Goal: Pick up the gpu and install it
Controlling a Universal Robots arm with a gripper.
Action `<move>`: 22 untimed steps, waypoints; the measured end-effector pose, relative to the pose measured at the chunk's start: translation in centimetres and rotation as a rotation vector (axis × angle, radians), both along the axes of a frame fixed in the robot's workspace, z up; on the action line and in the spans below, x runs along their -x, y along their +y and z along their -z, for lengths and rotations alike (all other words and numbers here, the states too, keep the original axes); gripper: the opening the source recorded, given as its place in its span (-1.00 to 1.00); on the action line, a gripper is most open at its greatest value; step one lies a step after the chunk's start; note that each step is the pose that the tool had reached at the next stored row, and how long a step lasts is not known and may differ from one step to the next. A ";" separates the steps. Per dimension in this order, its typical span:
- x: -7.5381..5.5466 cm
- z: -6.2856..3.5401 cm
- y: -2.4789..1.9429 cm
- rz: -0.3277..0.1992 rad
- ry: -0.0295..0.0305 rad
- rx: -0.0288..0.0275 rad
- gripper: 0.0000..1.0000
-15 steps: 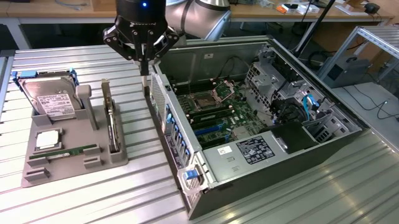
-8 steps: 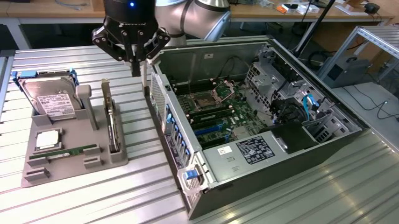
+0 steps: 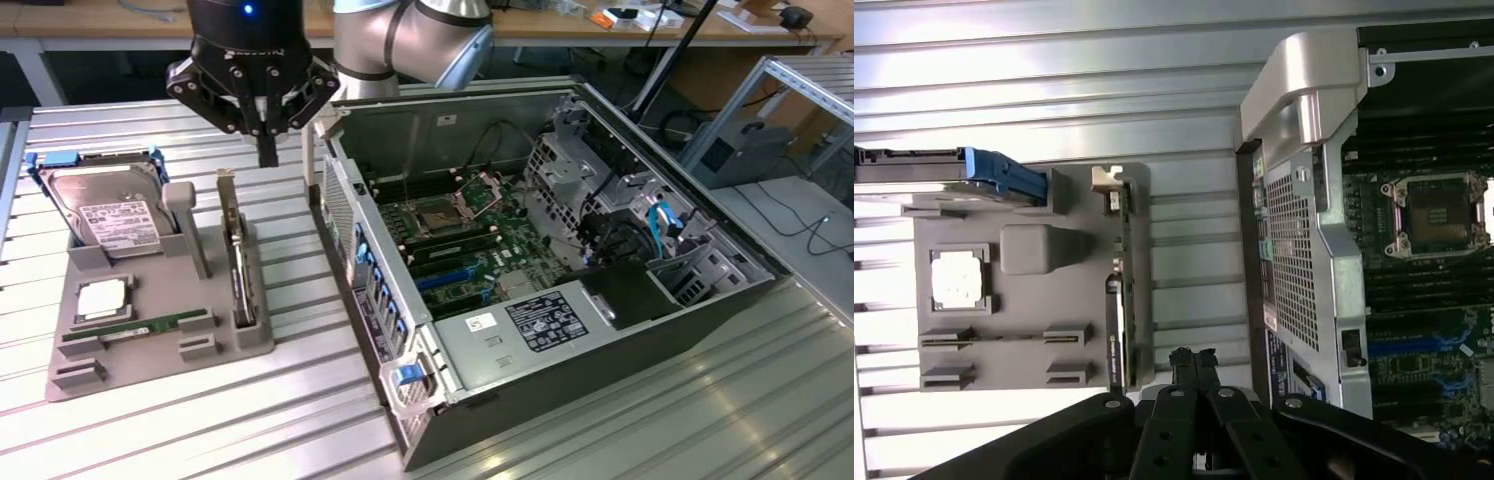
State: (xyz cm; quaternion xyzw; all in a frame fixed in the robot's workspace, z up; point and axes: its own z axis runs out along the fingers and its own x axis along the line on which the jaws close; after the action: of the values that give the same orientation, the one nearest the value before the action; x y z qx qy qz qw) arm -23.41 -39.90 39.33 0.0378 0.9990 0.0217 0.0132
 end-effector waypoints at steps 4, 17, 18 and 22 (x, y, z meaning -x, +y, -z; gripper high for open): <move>1.3 0.00 0.00 0.000 -0.0001 0.0000 -0.79; 2.6 0.00 0.00 0.000 0.0000 0.0000 -0.79; 2.6 0.00 0.00 0.000 0.0000 0.0000 -0.79; 2.6 0.00 0.00 0.000 0.0000 0.0000 -0.29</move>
State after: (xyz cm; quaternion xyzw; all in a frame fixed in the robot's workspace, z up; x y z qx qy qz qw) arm -26.02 -39.89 39.33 0.0379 0.9990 0.0217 0.0132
